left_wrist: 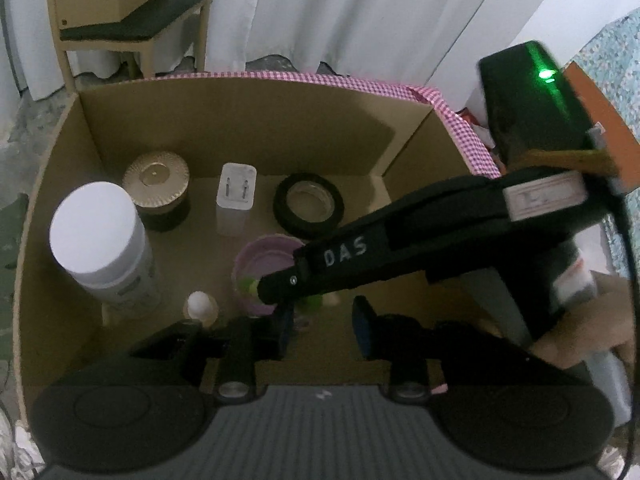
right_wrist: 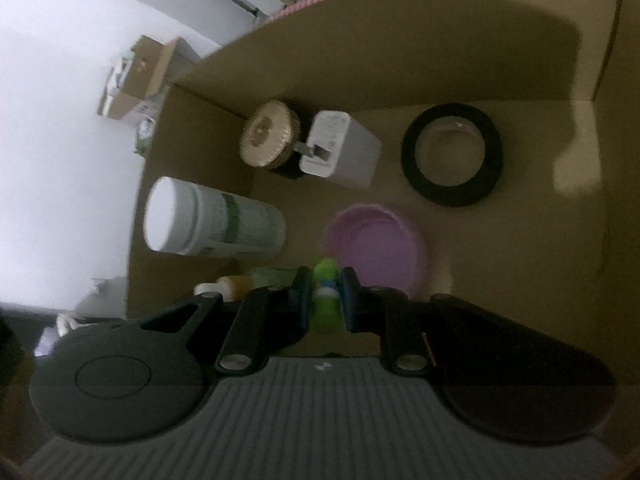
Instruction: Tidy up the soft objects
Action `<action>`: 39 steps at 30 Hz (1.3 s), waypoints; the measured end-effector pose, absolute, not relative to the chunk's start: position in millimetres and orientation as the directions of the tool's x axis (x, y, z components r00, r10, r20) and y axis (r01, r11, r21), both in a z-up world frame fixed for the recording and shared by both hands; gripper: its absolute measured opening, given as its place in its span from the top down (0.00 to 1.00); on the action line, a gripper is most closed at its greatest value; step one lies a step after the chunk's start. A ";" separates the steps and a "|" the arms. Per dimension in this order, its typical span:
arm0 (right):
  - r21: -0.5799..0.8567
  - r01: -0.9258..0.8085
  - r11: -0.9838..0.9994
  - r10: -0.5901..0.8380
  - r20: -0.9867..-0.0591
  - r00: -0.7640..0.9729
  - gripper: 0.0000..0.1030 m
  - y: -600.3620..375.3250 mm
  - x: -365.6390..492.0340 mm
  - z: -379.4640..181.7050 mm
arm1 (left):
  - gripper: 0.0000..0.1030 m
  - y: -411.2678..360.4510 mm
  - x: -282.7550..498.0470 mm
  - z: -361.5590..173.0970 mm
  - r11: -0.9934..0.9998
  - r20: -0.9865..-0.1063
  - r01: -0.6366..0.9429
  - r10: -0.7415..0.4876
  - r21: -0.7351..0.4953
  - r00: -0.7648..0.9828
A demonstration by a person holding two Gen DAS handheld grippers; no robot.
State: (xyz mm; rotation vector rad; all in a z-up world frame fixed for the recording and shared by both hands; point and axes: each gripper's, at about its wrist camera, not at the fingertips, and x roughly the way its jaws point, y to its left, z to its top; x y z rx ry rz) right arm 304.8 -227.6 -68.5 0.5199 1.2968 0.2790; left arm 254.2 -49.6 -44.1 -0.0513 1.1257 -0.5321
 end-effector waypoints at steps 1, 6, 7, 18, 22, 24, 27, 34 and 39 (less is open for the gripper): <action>0.506 0.089 0.858 0.472 -0.845 0.253 0.85 -227.1 304.7 -69.6 | 0.65 -49.4 252.8 -42.8 0.875 -0.843 0.382 -0.427 -0.296 0.326; 0.491 0.098 0.865 0.460 -0.857 0.232 0.83 -224.8 305.5 -75.9 | 0.49 -44.6 247.7 -37.9 0.881 -0.842 0.381 -0.417 -0.282 0.341; 0.492 0.102 0.864 0.461 -0.857 0.231 0.83 -225.0 304.9 -76.4 | 0.47 -43.1 245.5 -36.5 0.881 -0.840 0.382 -0.416 -0.278 0.347; 0.487 0.062 0.871 0.439 -0.828 0.348 0.58 -233.2 282.2 -26.9 | 0.20 -22.7 208.0 1.3 0.877 -0.783 0.387 -0.447 -0.286 0.433; 0.496 0.021 0.868 0.434 -0.779 0.453 0.44 -239.0 251.1 11.6 | 0.14 -17.2 184.7 21.0 0.875 -0.749 0.399 -0.456 -0.276 0.481; 0.495 0.009 0.869 0.422 -0.750 0.509 0.35 -242.8 230.0 31.9 | 0.10 -14.0 170.0 30.7 0.876 -0.734 0.406 -0.454 -0.262 0.506; 0.483 0.001 0.876 0.389 -0.706 0.592 0.19 -251.4 193.3 58.3 | 0.06 -12.0 149.9 40.8 0.883 -0.722 0.406 -0.438 -0.234 0.536; 0.327 0.061 0.943 0.180 -0.658 0.731 0.01 -259.5 100.1 98.3 | 0.05 -8.8 107.9 45.9 0.909 -0.741 0.380 -0.374 -0.173 0.557; 0.083 0.124 0.989 -0.034 -0.683 0.730 0.01 -242.0 48.3 98.4 | 0.05 -5.2 83.0 33.4 0.919 -0.770 0.353 -0.350 -0.174 0.533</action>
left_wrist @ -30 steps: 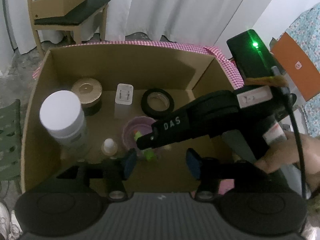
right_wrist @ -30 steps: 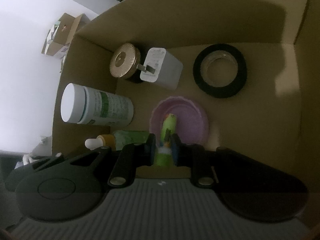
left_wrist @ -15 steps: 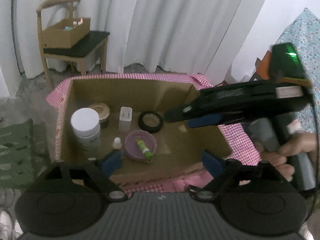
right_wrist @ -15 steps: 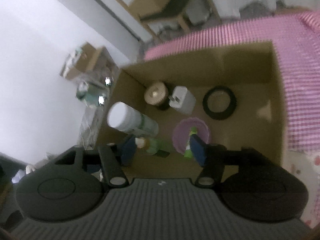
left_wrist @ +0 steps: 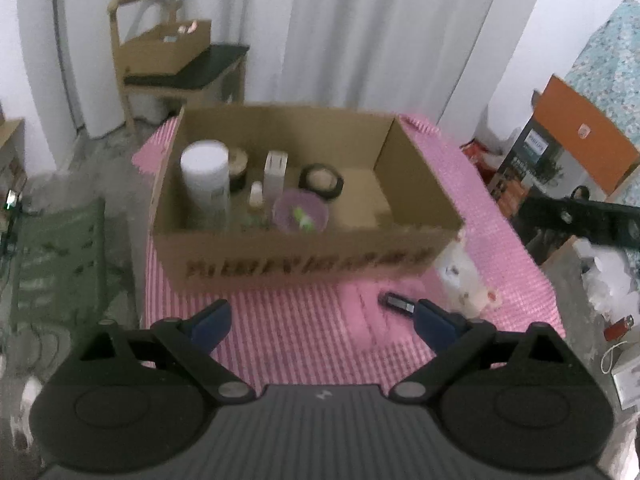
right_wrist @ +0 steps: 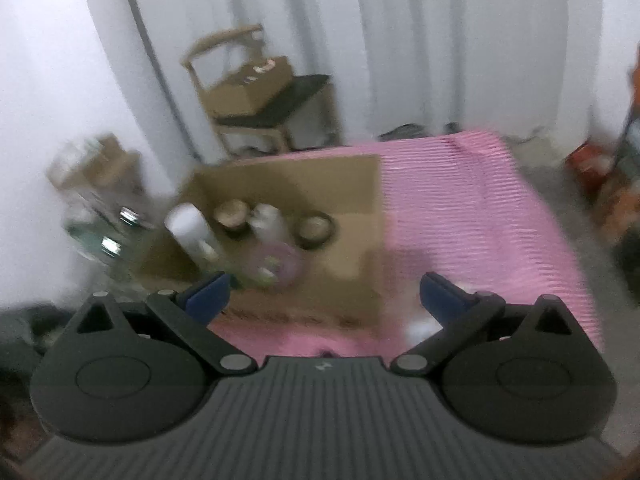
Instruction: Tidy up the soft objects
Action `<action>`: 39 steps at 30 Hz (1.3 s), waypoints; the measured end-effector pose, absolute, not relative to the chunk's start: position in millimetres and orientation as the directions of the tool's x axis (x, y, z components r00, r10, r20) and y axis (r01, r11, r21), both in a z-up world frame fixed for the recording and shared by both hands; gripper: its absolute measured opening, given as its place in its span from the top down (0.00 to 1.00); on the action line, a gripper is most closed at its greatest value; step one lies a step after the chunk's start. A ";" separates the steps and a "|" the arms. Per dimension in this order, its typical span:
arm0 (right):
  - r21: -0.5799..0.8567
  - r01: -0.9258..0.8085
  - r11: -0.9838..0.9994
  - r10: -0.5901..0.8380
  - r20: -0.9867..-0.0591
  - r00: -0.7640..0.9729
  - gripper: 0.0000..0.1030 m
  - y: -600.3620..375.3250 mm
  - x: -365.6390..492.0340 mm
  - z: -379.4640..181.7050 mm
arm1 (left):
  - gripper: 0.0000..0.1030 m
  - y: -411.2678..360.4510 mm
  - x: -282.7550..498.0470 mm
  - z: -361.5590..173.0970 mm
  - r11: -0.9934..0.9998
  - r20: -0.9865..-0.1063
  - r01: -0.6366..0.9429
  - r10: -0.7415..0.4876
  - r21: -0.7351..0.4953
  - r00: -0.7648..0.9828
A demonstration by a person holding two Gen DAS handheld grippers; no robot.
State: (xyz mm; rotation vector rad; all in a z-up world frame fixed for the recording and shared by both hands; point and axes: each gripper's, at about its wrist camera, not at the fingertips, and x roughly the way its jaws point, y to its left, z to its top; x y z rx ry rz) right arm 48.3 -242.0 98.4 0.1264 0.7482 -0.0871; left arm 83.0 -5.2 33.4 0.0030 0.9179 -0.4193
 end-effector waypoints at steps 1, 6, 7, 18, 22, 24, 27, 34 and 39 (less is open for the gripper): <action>0.032 0.128 0.991 -0.071 -0.684 0.726 0.01 -237.5 38.6 96.5 | 0.05 -5.2 79.4 29.6 0.922 -0.780 0.345 -0.343 -0.175 0.523; -0.177 0.112 0.978 -0.204 -0.674 0.710 0.01 -217.1 12.8 87.0 | 0.05 -8.5 68.4 11.9 0.940 -0.834 0.308 -0.286 -0.148 0.471; -0.209 0.107 0.972 -0.222 -0.665 0.713 0.01 -214.4 9.9 85.7 | 0.05 -9.2 66.1 10.1 0.944 -0.842 0.302 -0.271 -0.137 0.467; -0.352 0.089 0.932 -0.300 -0.607 0.736 0.01 -187.7 2.6 93.2 | 0.05 -5.3 64.3 6.3 0.968 -0.867 0.235 -0.189 -0.086 0.460; -0.325 0.062 0.944 -0.267 -0.637 0.723 0.01 -183.7 6.5 91.4 | 0.05 -2.4 65.3 5.9 0.970 -0.869 0.226 -0.189 -0.091 0.458; -0.315 0.055 0.948 -0.257 -0.647 0.718 0.01 -182.9 7.4 90.1 | 0.05 -1.1 66.4 4.8 0.971 -0.869 0.219 -0.186 -0.092 0.458; -0.300 0.053 0.952 -0.247 -0.657 0.712 0.01 -182.5 10.2 88.5 | 0.05 0.4 67.7 3.5 0.972 -0.871 0.215 -0.183 -0.092 0.456; -0.281 0.047 0.958 -0.232 -0.675 0.701 0.01 -180.7 15.9 83.8 | 0.05 -1.9 69.1 -0.4 0.972 -0.876 0.220 -0.176 -0.082 0.449; -0.269 0.049 0.962 -0.227 -0.686 0.692 0.01 -182.3 18.7 80.8 | 0.05 -2.0 69.7 -1.9 0.972 -0.879 0.220 -0.173 -0.080 0.445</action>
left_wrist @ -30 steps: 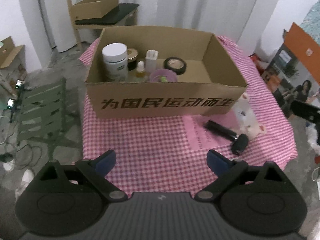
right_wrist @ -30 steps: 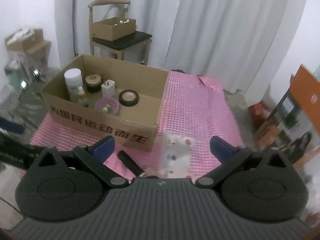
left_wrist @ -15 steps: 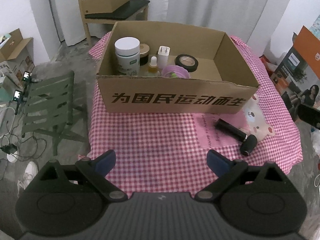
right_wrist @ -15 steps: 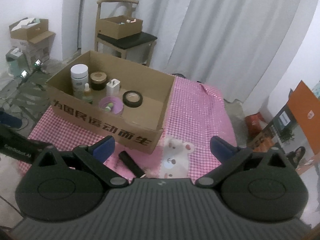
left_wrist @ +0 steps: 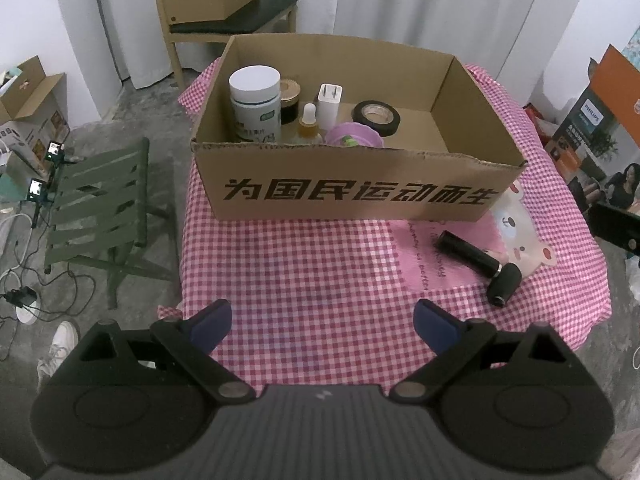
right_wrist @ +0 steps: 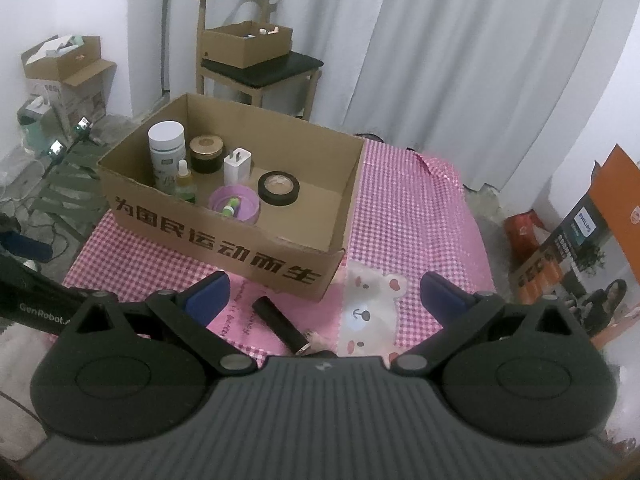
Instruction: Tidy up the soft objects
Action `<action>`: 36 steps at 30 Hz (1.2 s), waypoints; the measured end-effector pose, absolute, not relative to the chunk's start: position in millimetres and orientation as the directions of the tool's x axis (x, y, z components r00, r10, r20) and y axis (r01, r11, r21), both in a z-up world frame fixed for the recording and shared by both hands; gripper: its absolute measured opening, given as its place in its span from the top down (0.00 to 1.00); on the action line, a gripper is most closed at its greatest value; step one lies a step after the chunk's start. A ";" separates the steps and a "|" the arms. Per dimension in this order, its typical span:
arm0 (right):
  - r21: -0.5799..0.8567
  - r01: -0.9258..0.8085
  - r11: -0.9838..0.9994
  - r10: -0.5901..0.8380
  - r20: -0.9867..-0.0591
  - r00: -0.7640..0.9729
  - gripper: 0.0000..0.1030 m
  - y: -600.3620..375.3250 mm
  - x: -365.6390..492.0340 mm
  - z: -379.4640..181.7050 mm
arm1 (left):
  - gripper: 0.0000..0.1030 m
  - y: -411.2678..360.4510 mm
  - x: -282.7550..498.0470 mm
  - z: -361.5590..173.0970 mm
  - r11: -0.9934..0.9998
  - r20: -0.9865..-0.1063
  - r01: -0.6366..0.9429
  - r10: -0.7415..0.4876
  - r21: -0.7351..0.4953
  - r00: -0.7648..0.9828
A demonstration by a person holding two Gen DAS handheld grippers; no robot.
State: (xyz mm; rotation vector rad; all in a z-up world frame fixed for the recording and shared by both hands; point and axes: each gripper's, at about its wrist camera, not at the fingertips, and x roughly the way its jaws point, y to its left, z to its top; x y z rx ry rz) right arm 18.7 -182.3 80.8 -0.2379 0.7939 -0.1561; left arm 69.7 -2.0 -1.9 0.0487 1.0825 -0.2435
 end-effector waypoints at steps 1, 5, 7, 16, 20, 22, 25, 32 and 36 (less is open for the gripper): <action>-0.266 0.050 0.963 -0.226 -0.688 0.690 0.01 -182.8 19.4 80.2 | 0.05 -1.9 70.2 -2.0 0.972 -0.879 0.220 -0.173 -0.080 0.444; -0.257 0.055 0.965 -0.224 -0.694 0.684 0.01 -183.8 20.6 78.5 | 0.05 -2.0 70.2 -3.0 0.973 -0.881 0.220 -0.169 -0.076 0.442; -0.253 0.057 0.966 -0.222 -0.696 0.683 0.01 -184.8 21.2 78.6 | 0.05 -2.1 70.6 -3.3 0.972 -0.882 0.221 -0.168 -0.075 0.441; -0.237 0.066 0.969 -0.218 -0.703 0.677 0.01 -188.1 23.7 75.4 | 0.05 -4.3 72.0 -6.5 0.972 -0.886 0.226 -0.159 -0.063 0.436; -0.226 0.070 0.972 -0.213 -0.709 0.672 0.01 -190.9 26.0 72.7 | 0.05 -5.3 74.4 -8.5 0.973 -0.889 0.225 -0.154 -0.060 0.431; -0.218 0.071 0.973 -0.209 -0.714 0.669 0.01 -192.4 27.4 70.9 | 0.05 -6.4 75.6 -10.0 0.973 -0.891 0.224 -0.151 -0.058 0.427; -0.205 0.073 0.976 -0.201 -0.721 0.663 0.01 -194.8 29.8 67.6 | 0.05 -8.1 77.6 -12.6 0.973 -0.895 0.226 -0.148 -0.055 0.420; -0.161 0.086 0.983 -0.178 -0.740 0.649 0.01 -205.0 36.0 57.8 | 0.05 -15.7 82.0 -21.9 0.970 -0.906 0.238 -0.138 -0.043 0.400; -0.102 0.123 0.987 -0.157 -0.756 0.635 0.01 -222.2 37.1 50.0 | 0.05 -24.0 84.4 -29.5 0.965 -0.910 0.261 -0.140 -0.037 0.390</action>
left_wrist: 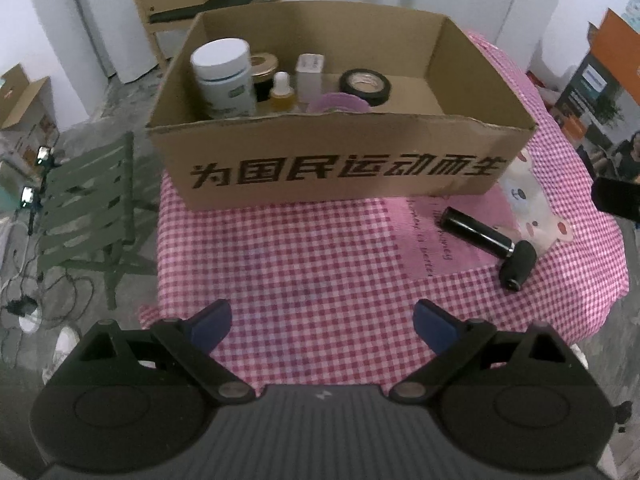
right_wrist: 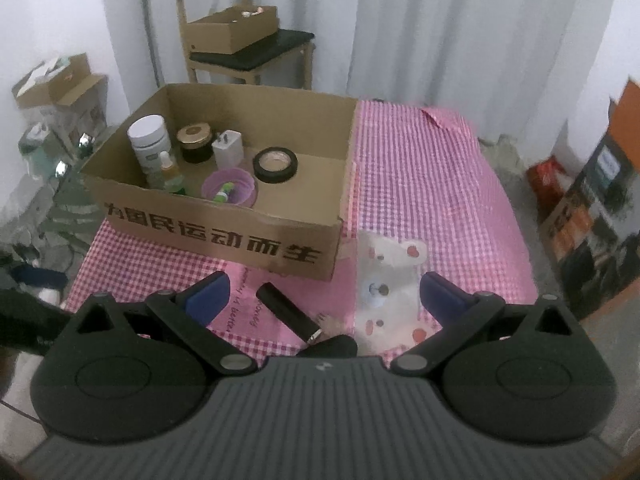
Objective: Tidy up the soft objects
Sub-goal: 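Move the right tool to the black cylinder on the table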
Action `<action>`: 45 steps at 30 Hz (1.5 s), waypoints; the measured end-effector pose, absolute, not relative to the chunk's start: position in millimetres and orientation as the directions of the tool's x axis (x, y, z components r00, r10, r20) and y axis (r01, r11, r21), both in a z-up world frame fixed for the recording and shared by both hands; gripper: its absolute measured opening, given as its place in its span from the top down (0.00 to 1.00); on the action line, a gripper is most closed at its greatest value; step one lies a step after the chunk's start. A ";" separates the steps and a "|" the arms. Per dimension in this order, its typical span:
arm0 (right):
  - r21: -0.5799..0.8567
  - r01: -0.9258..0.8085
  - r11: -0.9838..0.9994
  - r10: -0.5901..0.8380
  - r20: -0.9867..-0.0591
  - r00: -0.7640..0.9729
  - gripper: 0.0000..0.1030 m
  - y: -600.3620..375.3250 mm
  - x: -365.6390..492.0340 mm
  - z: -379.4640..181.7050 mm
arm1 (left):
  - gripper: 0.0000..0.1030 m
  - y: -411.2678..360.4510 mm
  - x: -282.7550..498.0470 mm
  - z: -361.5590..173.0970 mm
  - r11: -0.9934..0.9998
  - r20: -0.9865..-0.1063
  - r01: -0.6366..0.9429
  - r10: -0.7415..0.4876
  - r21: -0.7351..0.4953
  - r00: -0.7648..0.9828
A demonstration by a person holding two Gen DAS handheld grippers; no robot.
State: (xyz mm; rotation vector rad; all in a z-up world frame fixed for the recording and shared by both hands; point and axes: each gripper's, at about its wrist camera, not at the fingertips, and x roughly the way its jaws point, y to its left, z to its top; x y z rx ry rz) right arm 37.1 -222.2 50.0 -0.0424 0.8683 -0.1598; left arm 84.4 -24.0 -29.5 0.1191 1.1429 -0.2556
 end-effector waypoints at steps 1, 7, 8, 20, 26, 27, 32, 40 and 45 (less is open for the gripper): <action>-0.075 0.139 0.987 -0.147 -0.764 0.628 0.01 -229.3 37.2 47.3 | 0.05 -26.0 84.5 -30.9 0.962 -0.909 0.270 -0.143 -0.036 0.392; 0.138 0.292 0.946 -0.062 -0.809 0.585 0.01 -280.4 31.5 20.4 | 0.05 -49.3 82.7 -43.7 0.930 -0.896 0.367 -0.179 -0.020 0.405; 0.182 0.320 0.930 -0.039 -0.816 0.577 0.01 -289.4 30.1 13.6 | 0.05 -54.7 81.8 -45.6 0.920 -0.893 0.391 -0.189 -0.016 0.408; 0.317 0.374 0.872 0.091 -0.854 0.512 0.19 -310.8 42.8 -51.3 | 0.16 -114.8 77.3 -69.1 0.776 -0.872 0.624 -0.364 -0.091 0.326; 0.320 0.392 0.863 0.097 -0.866 0.491 0.44 -310.6 51.4 -67.4 | 0.29 -136.5 79.3 -74.9 0.720 -0.860 0.684 -0.416 -0.113 0.297; 0.325 0.394 0.860 0.103 -0.867 0.488 0.46 -311.3 51.9 -70.2 | 0.32 -139.6 80.0 -76.4 0.711 -0.858 0.693 -0.423 -0.117 0.290; 0.336 0.401 0.853 0.119 -0.871 0.476 0.56 -314.3 57.6 -81.4 | 0.36 -151.5 85.3 -84.6 0.684 -0.862 0.717 -0.438 -0.136 0.255; 0.377 0.378 0.845 0.180 -0.868 0.462 0.60 -303.7 63.3 -95.4 | 0.40 -151.8 88.7 -93.7 0.696 -0.877 0.698 -0.429 -0.168 0.217; 0.373 0.356 0.856 0.187 -0.868 0.460 0.59 -291.6 64.1 -96.6 | 0.40 -140.5 88.5 -92.7 0.722 -0.878 0.673 -0.418 -0.164 0.234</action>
